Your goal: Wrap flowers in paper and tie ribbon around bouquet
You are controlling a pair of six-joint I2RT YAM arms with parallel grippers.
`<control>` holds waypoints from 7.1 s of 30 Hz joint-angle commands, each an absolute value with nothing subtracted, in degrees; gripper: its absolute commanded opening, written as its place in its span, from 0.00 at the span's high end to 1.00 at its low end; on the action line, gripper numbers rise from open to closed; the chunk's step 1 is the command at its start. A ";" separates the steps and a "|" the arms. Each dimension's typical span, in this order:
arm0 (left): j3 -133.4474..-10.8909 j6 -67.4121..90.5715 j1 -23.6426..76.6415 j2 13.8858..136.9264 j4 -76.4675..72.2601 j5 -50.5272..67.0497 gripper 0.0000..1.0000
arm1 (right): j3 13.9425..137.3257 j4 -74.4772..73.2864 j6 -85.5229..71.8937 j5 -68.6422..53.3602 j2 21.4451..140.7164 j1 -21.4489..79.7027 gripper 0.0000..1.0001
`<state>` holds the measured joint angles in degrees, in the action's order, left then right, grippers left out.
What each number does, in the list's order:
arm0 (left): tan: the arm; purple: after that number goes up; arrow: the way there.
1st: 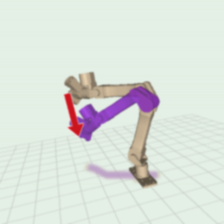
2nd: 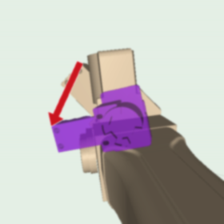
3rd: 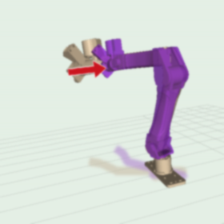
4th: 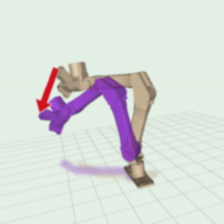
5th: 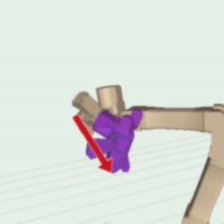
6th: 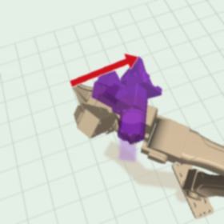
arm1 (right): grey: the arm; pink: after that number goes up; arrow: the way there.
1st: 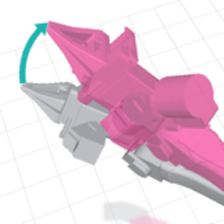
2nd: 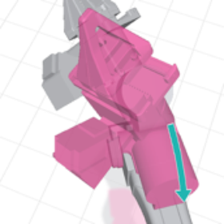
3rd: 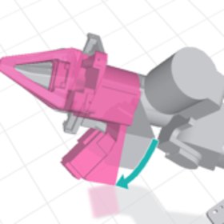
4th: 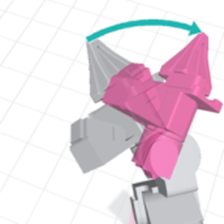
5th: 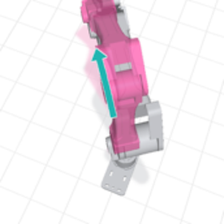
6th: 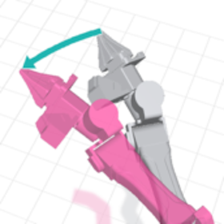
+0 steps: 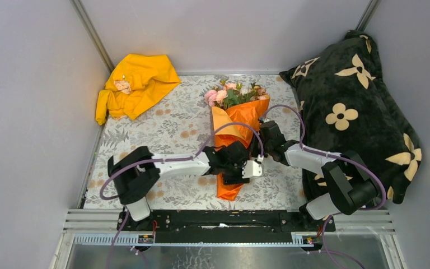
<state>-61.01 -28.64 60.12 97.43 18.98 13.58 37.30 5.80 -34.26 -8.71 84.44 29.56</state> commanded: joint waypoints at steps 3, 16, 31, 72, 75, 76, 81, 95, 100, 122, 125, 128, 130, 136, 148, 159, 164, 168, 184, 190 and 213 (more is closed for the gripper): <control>-56.93 -30.50 63.95 101.61 13.18 9.72 0.40 | 38.21 6.55 -31.01 -9.34 81.91 29.18 0.88; -53.54 -31.73 64.78 102.35 12.50 9.45 0.40 | 54.61 5.77 -17.41 -5.92 90.15 29.18 0.46; -52.74 -32.82 65.59 102.55 15.49 10.55 0.40 | 67.44 -1.86 -12.96 5.81 92.76 29.16 1.00; -50.68 -33.23 66.97 104.34 13.05 4.64 0.38 | 119.31 -48.78 -1.13 24.87 125.68 42.14 0.33; -50.41 -33.18 67.25 104.22 12.88 4.64 0.38 | 119.64 -48.15 -0.83 26.52 125.36 42.10 0.50; -50.24 -33.20 67.38 104.21 12.77 4.66 0.38 | 119.95 -48.09 -0.60 26.92 125.34 42.13 0.53; -49.52 -33.42 67.97 103.98 12.22 4.32 0.38 | 121.35 -47.34 1.27 29.30 124.89 41.93 0.71; -47.30 -36.35 73.27 105.12 13.04 1.69 0.38 | 121.66 -41.87 6.31 19.59 124.43 35.51 1.00; -47.81 -36.61 73.83 105.66 14.26 3.23 0.38 | 114.26 -34.88 8.93 14.21 122.11 32.19 1.00; -50.50 -35.57 73.74 108.00 17.05 5.34 0.36 | 97.90 -29.25 2.91 15.33 112.08 24.68 0.45; -50.52 -35.46 73.72 107.96 17.13 5.27 0.35 | 91.17 -28.19 1.39 14.98 106.98 24.70 0.44; -50.77 -35.42 73.67 108.29 17.51 5.19 0.35 | 85.86 -26.30 0.37 14.87 103.65 24.61 0.45; -50.84 -35.42 73.65 108.39 17.74 5.06 0.35 | 83.56 -25.50 0.35 15.05 102.53 24.32 0.43; -51.11 -35.25 73.60 108.39 18.20 5.12 0.34 | 78.32 -22.48 -1.53 12.90 100.04 22.78 0.37; -51.33 -35.44 73.64 108.65 19.16 5.20 0.34 | 81.12 -15.39 -1.43 17.24 103.12 20.23 0.99; -51.68 -35.42 73.65 108.85 19.77 5.89 0.34 | 87.31 -14.41 1.23 25.49 110.68 18.81 0.70; -51.93 -35.50 73.70 109.23 19.77 5.76 0.33 | 88.25 -16.90 0.67 25.39 108.34 18.89 0.39; -52.03 -35.42 73.64 109.47 19.69 5.91 0.34 | 88.49 -22.69 -2.11 23.23 103.41 18.86 0.08; -52.04 -35.25 73.63 109.43 19.68 5.76 0.33 | 56.03 -18.66 -22.37 2.68 83.83 18.76 0.00; -52.06 -35.16 73.70 109.42 19.69 5.71 0.33 | 49.43 -10.97 -25.35 -6.55 87.32 18.72 0.00; -62.19 -35.37 70.25 100.35 32.91 10.92 0.21 | 42.04 2.89 -26.24 -14.32 92.73 18.37 1.00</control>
